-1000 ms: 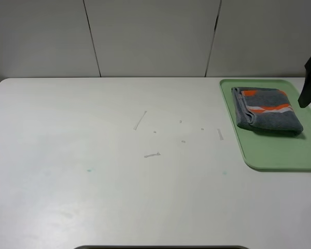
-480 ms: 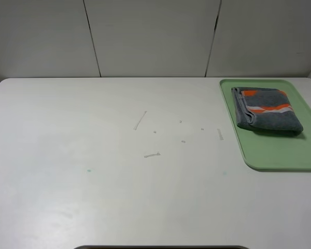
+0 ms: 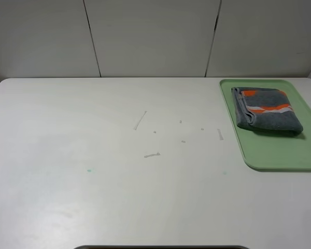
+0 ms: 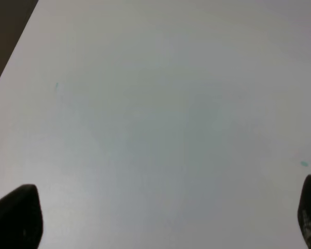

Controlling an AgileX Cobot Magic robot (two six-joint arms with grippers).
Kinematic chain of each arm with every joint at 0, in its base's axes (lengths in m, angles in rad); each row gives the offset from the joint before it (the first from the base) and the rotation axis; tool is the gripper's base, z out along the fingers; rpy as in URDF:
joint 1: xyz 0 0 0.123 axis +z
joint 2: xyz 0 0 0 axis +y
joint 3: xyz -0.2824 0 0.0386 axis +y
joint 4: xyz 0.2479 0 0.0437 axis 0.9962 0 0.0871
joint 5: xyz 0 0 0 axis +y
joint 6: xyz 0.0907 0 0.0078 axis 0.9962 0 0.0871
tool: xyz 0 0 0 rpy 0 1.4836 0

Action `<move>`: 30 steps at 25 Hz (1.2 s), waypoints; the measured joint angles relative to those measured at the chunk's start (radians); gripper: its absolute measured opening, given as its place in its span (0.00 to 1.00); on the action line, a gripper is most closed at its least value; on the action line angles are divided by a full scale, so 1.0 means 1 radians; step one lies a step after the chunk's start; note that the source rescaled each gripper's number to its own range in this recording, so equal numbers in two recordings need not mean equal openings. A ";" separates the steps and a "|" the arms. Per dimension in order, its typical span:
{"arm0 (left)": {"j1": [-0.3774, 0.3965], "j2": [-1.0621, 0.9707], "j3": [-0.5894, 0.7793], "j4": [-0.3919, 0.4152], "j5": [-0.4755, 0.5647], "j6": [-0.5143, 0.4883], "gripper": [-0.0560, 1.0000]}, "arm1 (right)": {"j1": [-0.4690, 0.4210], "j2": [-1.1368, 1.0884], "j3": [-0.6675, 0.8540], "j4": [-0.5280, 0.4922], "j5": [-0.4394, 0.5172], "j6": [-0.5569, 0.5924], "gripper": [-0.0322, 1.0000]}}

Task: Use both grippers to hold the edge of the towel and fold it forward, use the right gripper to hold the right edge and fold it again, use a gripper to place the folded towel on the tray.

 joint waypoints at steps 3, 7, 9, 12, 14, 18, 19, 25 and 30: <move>0.000 0.000 0.000 0.000 0.000 0.000 1.00 | 0.000 -0.129 0.060 -0.006 -0.038 0.002 1.00; 0.000 0.000 0.000 0.000 0.000 0.000 1.00 | 0.000 -0.279 0.148 -0.008 -0.111 0.002 1.00; 0.000 0.000 0.000 0.000 0.000 0.000 1.00 | 0.000 -0.343 0.197 -0.008 -0.148 0.002 1.00; 0.000 0.000 0.000 0.000 0.000 0.000 1.00 | 0.000 -0.401 0.256 -0.008 -0.177 0.002 1.00; 0.000 0.000 0.000 0.000 0.000 0.000 1.00 | 0.000 -0.402 0.278 -0.008 -0.182 0.002 1.00; 0.000 0.000 0.000 0.000 0.000 0.000 1.00 | 0.000 -0.403 0.294 -0.008 -0.182 0.002 1.00; 0.000 0.000 0.000 0.000 0.000 0.000 1.00 | 0.000 -0.403 0.294 -0.008 -0.183 0.002 1.00; 0.000 0.000 0.000 0.000 0.000 0.000 1.00 | 0.000 -0.403 0.294 -0.008 -0.184 0.002 1.00; 0.000 0.000 0.000 0.000 0.000 0.000 1.00 | 0.000 -0.403 0.294 -0.008 -0.184 0.002 1.00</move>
